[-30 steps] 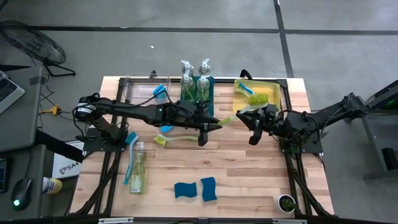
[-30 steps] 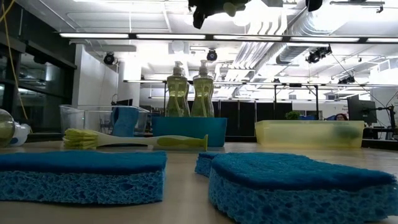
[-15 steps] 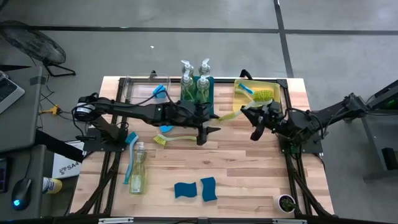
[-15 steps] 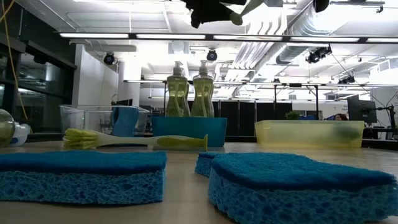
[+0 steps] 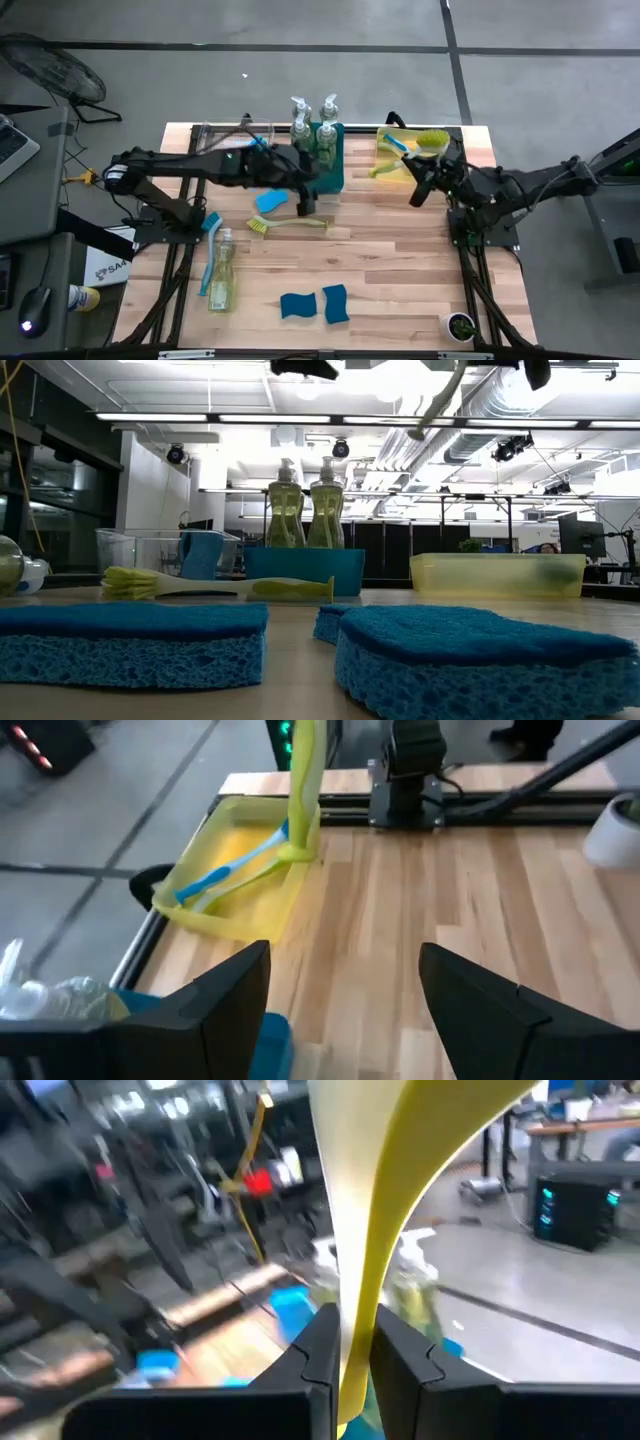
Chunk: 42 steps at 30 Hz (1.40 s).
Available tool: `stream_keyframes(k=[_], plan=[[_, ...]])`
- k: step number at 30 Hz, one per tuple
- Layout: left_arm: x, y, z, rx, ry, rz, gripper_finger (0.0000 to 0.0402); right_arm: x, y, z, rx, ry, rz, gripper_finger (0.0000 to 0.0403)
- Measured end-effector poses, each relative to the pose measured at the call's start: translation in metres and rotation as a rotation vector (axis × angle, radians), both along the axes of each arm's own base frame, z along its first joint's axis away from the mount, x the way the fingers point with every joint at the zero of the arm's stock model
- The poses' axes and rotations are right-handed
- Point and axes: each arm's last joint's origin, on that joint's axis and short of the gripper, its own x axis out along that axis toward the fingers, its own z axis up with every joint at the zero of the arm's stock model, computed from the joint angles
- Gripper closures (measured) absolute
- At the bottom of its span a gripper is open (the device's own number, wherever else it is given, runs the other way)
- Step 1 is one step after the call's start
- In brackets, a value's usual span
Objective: Pick & Place Kitchen Sink Supplies
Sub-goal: Put the green dish brush into the yellow bin
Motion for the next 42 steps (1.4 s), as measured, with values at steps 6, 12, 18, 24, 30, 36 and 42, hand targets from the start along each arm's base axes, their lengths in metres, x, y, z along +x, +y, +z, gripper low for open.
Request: stream_keyframes(k=[6, 12, 18, 24, 30, 36, 42], plan=[[-0.015, 0.033, -0.003, -0.089, 0.009, 0.012, 0.0149, 0.001, -0.026, 0.019, 0.070, 0.230, -0.059, 0.0374], [-0.019, 0.061, -0.008, -0.140, -0.013, -0.052, 0.0149, 0.011, -0.058, 0.035, 0.162, 0.542, -0.086, 0.0374], [-0.022, 0.084, -0.008, -0.124, -0.057, -0.130, 0.0149, 0.027, -0.097, 0.043, 0.256, 0.790, -0.081, 0.0374], [-0.033, 0.112, -0.007, -0.118, -0.082, -0.182, 0.0149, 0.045, -0.136, 0.033, 0.385, 1.007, -0.077, 0.0374], [-0.045, 0.137, -0.006, -0.122, -0.105, -0.210, 0.0149, 0.064, -0.168, 0.004, 0.521, 1.195, -0.022, 0.0374], [-0.055, 0.153, -0.005, -0.122, -0.118, -0.205, 0.0149, 0.074, -0.194, -0.029, 0.625, 1.333, 0.001, 0.0375], [-0.061, 0.162, -0.005, -0.126, -0.125, -0.193, 0.0149, 0.075, -0.209, -0.052, 0.693, 1.468, 0.000, 0.0375]])
